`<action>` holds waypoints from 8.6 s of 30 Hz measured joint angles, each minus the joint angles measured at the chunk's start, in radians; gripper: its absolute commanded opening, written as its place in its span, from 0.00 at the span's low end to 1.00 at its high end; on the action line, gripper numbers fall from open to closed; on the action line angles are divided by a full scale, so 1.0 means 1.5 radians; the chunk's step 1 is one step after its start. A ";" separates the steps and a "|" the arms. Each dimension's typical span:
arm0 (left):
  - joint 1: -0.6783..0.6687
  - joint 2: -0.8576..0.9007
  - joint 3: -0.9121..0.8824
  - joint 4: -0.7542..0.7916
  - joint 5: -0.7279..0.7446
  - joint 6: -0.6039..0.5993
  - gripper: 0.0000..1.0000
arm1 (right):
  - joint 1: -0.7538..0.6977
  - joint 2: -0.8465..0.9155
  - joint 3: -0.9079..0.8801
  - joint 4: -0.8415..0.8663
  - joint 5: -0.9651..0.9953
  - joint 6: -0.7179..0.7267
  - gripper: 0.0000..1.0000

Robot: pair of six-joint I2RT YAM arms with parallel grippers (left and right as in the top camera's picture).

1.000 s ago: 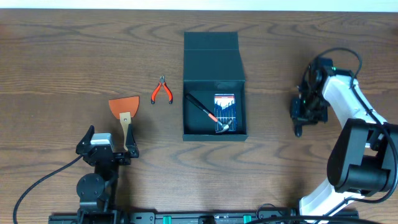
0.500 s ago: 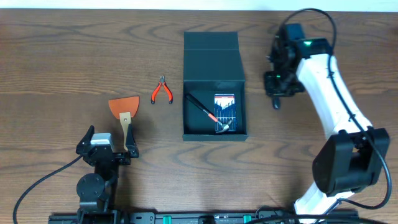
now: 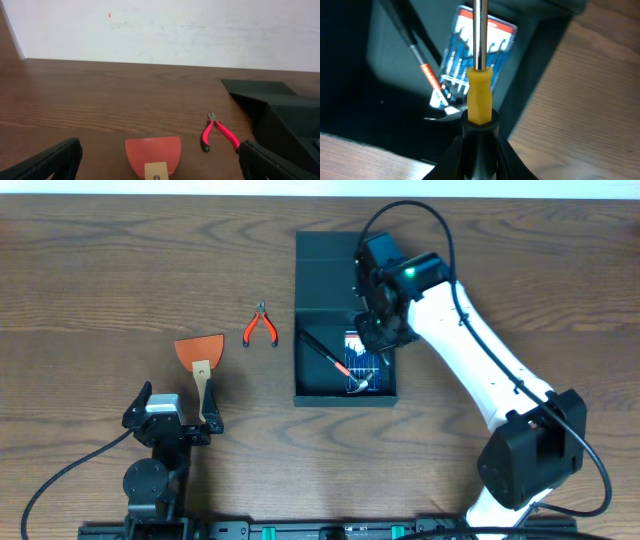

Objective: Pack container
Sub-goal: 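Carry the screwdriver left and lower it into the black box, then open the right gripper and raise it back to the right, then move the left gripper over the red-black pliers, then lower the left gripper and close it on the pliers handles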

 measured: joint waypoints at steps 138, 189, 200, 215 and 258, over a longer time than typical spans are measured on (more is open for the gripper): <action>0.000 0.904 0.873 -0.587 0.139 0.023 0.99 | -0.344 0.008 0.139 -0.052 0.148 0.026 0.99; -0.095 1.352 0.967 -0.478 0.046 0.136 0.99 | -0.344 0.008 0.139 -0.052 0.148 0.026 0.99; -0.095 1.356 0.967 -0.467 0.046 0.157 0.98 | -0.344 0.008 0.139 -0.052 0.148 0.026 0.99; -0.095 1.392 0.967 -0.428 0.065 0.157 0.99 | -0.344 0.008 0.139 -0.052 0.148 0.026 0.99; -0.097 1.417 0.990 -0.444 0.080 0.157 0.42 | -0.344 0.008 0.139 -0.052 0.148 0.026 0.99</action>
